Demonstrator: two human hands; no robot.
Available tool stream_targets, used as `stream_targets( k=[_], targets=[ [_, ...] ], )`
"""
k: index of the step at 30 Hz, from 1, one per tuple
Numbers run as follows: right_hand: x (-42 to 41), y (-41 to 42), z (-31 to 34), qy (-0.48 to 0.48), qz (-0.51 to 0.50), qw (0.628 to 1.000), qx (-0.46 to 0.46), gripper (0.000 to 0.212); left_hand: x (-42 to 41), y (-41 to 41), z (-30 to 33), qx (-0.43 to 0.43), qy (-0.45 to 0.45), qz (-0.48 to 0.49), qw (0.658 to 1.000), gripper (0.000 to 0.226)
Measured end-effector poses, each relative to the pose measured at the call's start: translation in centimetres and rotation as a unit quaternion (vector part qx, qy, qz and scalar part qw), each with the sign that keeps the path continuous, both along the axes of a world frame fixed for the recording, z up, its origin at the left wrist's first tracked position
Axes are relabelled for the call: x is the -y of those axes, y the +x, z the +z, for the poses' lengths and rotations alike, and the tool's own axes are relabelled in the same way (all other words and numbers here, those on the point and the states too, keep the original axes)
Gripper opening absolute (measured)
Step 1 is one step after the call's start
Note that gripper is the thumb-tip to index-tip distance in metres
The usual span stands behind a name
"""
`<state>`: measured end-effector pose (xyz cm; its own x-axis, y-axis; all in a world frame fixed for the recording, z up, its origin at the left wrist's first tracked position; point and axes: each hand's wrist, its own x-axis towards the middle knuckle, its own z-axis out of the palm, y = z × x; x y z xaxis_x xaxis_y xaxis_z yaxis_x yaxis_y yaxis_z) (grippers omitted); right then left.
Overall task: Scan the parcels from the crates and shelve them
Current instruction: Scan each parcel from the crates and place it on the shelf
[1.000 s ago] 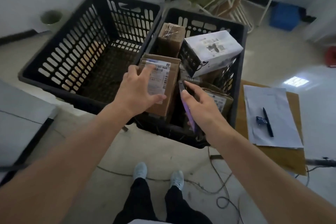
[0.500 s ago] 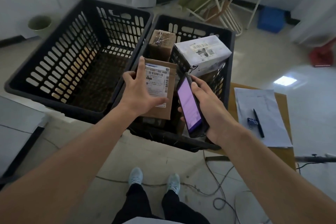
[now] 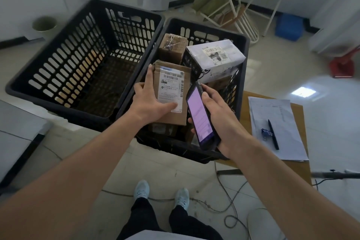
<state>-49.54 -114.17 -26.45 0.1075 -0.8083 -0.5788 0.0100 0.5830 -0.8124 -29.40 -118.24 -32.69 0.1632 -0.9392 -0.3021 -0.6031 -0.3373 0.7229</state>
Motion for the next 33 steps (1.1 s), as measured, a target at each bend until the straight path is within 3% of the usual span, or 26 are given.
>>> stream_targets(
  k=[7, 12, 16, 19, 22, 26, 33],
  targets=[
    [0.0, -0.2, 1.1, -0.015, 0.029, 0.999, -0.024, 0.021, -0.1, 1.8, 2.2, -0.028, -0.007, -0.028, 0.999, 0.087],
    [-0.4, 0.3, 1.8, -0.033, 0.053, 0.997, -0.044, 0.023, -0.8, 3.2, 3.5, -0.018, -0.058, -0.075, 0.995, 0.081],
    [-0.7, 0.5, 2.4, -0.116, 0.119, 0.981, -0.097, 0.034, -1.4, 5.0, 4.2, -0.058, -0.101, -0.108, 0.987, 0.082],
    [-0.9, 0.8, 3.2, -0.208, 0.188, 0.942, -0.186, 0.042, -1.8, 6.2, 5.2, -0.059, -0.152, -0.129, 0.978, 0.081],
    [-1.1, 1.3, 4.4, -0.269, 0.249, 0.878, -0.307, 0.048, -1.8, 7.4, 6.3, -0.057, -0.19, -0.141, 0.97, 0.08],
    [-0.9, 2.7, 5.0, -0.275, 0.29, 0.823, -0.405, 0.051, -1.5, 8.7, 7.9, -0.057, -0.237, -0.157, 0.957, 0.078],
    [-1.2, 4.3, 6.6, -0.284, 0.343, 0.745, -0.497, 0.053, -0.5, 11.3, 10.2, -0.051, -0.262, -0.182, 0.946, 0.075]
  ],
)
